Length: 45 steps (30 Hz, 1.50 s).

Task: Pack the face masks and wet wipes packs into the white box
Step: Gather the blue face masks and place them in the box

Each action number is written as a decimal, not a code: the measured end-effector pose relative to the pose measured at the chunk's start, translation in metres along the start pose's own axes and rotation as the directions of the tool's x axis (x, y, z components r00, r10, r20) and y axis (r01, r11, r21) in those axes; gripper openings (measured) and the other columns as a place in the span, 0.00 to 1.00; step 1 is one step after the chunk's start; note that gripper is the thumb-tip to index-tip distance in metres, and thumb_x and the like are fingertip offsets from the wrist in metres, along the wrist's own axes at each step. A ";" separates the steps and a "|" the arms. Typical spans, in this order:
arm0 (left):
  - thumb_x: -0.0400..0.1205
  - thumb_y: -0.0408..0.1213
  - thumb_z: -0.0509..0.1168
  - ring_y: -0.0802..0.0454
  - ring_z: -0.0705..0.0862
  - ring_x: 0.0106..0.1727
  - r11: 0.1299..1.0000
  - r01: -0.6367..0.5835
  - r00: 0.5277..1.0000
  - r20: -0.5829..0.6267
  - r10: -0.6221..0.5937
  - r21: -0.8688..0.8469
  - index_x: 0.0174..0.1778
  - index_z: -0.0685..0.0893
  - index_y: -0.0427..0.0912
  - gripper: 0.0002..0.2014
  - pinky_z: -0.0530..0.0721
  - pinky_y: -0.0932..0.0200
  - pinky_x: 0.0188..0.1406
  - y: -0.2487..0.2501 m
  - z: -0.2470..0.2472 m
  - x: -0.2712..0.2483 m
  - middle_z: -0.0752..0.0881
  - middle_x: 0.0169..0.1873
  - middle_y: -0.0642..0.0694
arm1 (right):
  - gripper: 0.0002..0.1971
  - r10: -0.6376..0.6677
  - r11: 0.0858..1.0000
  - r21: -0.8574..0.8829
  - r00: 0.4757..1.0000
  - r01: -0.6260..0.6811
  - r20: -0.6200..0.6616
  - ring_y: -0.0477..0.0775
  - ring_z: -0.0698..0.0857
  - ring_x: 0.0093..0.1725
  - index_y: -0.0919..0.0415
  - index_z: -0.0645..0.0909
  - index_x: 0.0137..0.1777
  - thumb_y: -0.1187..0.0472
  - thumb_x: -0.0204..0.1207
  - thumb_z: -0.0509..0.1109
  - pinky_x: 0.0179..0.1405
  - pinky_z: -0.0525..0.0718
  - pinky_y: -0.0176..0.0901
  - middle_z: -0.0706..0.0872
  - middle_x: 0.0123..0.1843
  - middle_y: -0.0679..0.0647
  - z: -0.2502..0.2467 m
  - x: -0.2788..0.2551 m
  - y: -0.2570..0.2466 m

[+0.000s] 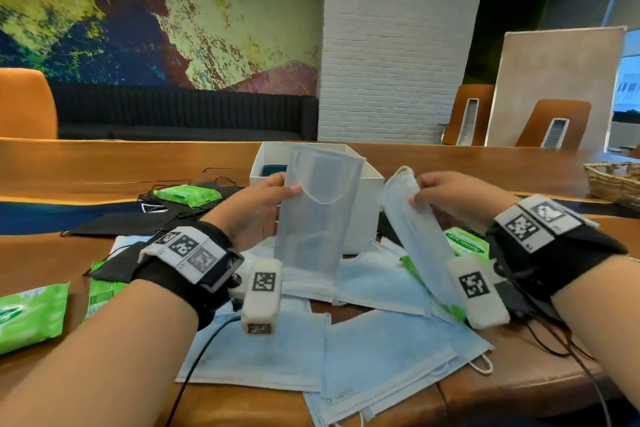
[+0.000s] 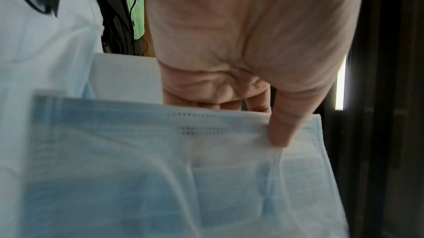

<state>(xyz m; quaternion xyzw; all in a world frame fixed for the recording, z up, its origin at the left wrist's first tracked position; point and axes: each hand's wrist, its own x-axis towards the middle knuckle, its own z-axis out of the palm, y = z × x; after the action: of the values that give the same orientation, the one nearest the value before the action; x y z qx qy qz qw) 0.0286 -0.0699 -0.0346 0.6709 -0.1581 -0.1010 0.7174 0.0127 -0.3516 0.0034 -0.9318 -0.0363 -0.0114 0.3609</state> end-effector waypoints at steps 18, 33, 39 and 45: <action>0.72 0.38 0.74 0.46 0.87 0.53 0.911 -0.245 0.969 -0.102 0.224 -0.330 0.60 0.85 0.42 0.19 0.86 0.46 0.56 -0.041 -0.028 0.005 0.88 0.55 0.42 | 0.09 -0.331 0.581 0.783 0.943 0.224 -0.024 0.47 0.85 0.35 0.52 0.79 0.45 0.62 0.84 0.59 0.38 0.86 0.46 0.87 0.38 0.48 0.085 0.034 -0.039; 0.73 0.29 0.67 0.52 0.88 0.43 0.907 -0.369 0.911 -0.273 0.310 -0.204 0.52 0.78 0.45 0.13 0.89 0.55 0.41 -0.035 -0.027 0.002 0.89 0.45 0.49 | 0.15 -0.369 0.621 0.775 0.916 0.115 0.160 0.54 0.88 0.42 0.57 0.80 0.56 0.54 0.86 0.52 0.47 0.86 0.49 0.90 0.43 0.55 0.103 0.031 -0.018; 0.73 0.42 0.74 0.46 0.83 0.60 0.856 -0.440 0.886 -0.287 0.364 -0.273 0.75 0.73 0.44 0.33 0.83 0.43 0.62 -0.024 -0.060 -0.014 0.81 0.64 0.42 | 0.13 -0.180 0.963 0.253 0.925 0.097 0.333 0.50 0.83 0.60 0.54 0.80 0.59 0.52 0.85 0.56 0.65 0.78 0.48 0.86 0.57 0.50 0.107 0.035 -0.011; 0.76 0.35 0.65 0.49 0.87 0.53 0.832 -0.436 0.884 -0.335 0.325 -0.343 0.61 0.84 0.45 0.17 0.86 0.48 0.57 -0.026 -0.056 -0.010 0.88 0.55 0.45 | 0.18 -0.077 0.994 -0.048 0.939 0.098 0.335 0.57 0.81 0.64 0.55 0.81 0.64 0.47 0.83 0.59 0.71 0.75 0.51 0.84 0.63 0.55 0.114 0.038 -0.008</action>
<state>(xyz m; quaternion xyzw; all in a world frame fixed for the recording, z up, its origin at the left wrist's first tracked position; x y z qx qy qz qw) 0.0415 -0.0167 -0.0640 0.4678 -0.1685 0.1041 0.8614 0.0492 -0.2670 -0.0736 -0.9289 -0.1376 0.1288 0.3188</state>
